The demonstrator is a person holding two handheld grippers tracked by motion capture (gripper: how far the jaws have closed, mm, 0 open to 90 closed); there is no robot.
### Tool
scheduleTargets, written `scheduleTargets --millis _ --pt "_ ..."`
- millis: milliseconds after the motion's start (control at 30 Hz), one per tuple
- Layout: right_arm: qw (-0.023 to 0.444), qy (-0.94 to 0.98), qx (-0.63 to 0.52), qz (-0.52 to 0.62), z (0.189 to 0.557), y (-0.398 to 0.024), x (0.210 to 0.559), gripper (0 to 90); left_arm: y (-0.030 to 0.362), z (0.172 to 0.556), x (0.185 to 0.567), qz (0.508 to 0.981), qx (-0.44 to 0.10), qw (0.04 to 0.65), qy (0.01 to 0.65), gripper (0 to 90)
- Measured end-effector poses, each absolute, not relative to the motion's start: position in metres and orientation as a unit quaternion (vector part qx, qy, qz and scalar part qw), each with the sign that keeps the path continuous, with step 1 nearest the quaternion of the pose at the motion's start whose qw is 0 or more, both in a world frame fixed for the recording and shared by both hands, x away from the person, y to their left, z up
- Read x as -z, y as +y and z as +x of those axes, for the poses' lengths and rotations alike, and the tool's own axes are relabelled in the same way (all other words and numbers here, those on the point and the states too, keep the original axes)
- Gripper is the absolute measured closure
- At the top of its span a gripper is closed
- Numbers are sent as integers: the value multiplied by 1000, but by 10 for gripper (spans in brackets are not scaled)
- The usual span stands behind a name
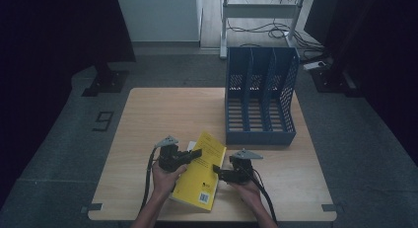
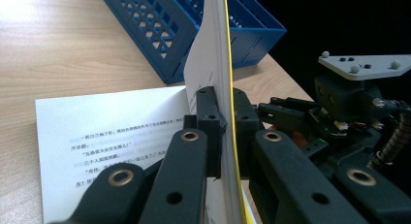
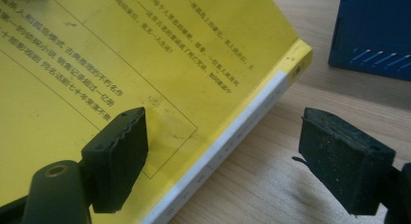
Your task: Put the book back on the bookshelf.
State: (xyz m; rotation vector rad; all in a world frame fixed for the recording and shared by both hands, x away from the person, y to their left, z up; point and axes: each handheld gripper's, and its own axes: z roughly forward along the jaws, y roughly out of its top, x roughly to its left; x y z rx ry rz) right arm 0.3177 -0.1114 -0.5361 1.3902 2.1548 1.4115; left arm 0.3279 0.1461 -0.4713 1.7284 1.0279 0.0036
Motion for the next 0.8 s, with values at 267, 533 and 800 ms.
scheduleTargets --millis 267,533,800 --pt "110 728 -487 470 317 -113 533 175 147 325 465 728 -10 539 423 865" --pt "104 724 -492 472 317 -116 532 175 149 321 460 729 -13 544 415 865" --pt "107 718 -502 471 317 -117 530 179 150 321 457 728 -12 549 410 866"
